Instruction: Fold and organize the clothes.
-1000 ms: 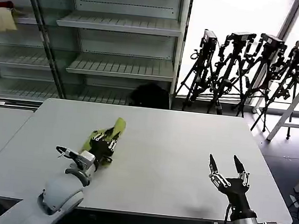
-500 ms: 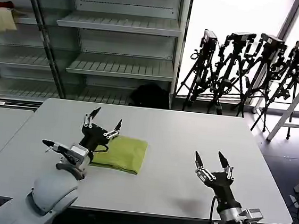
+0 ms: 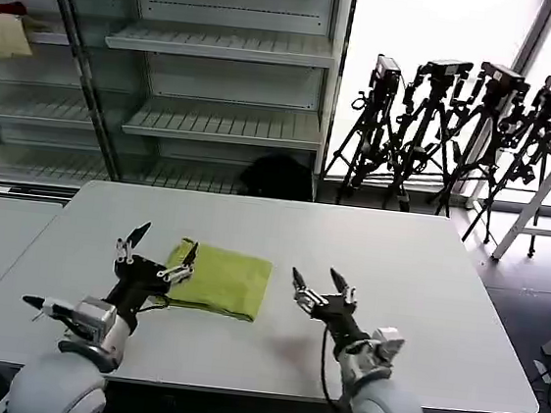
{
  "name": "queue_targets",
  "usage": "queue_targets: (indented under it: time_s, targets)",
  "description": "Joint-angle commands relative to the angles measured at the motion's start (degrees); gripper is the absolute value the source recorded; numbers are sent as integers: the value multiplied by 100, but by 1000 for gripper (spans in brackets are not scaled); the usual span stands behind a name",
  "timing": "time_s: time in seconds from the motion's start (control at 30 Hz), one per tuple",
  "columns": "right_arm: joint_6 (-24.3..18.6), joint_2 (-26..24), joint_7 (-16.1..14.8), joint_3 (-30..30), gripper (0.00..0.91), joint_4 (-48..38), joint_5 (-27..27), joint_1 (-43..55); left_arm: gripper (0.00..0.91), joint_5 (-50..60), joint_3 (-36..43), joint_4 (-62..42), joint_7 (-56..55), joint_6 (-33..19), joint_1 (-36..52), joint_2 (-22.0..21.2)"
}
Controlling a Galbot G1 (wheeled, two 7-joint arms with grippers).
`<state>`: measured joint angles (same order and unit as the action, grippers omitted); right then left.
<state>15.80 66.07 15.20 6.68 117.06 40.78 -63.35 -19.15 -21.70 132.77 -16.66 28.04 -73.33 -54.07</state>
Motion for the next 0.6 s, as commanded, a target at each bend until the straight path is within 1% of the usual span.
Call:
queue_targets:
  time_s: [0.03, 0.13, 0.37, 0.4, 0.43, 0.53, 0.6]
  targets:
    - [1506, 605, 1852, -1322, 907, -773, 820, 1208, 907, 67, -637, 300, 215, -108, -952, -414]
    - [1532, 704, 1969, -1280, 907, -901, 927, 1189, 907, 91, -637, 248, 229, -158, -980, -428]
    - [1509, 861, 1980, -1177, 897, -1157, 1005, 1256, 907, 109, -624, 179, 257, -203, -960, -433]
    - [1516, 877, 1980, -1180, 856, -1168, 1005, 1272, 907, 109, -624, 172, 258, -209, -955, -434]
    - [1530, 903, 1979, -1190, 786, -1192, 999, 1314, 907, 110, -620, 152, 258, -210, -944, -435]
    - [1535, 967, 1989, -1238, 715, -1275, 983, 1401, 907, 111, -621, 131, 264, -227, -957, -435]
    - [1541, 1007, 1990, -1279, 705, -1319, 963, 1461, 907, 111, -623, 118, 266, -239, -962, -438]
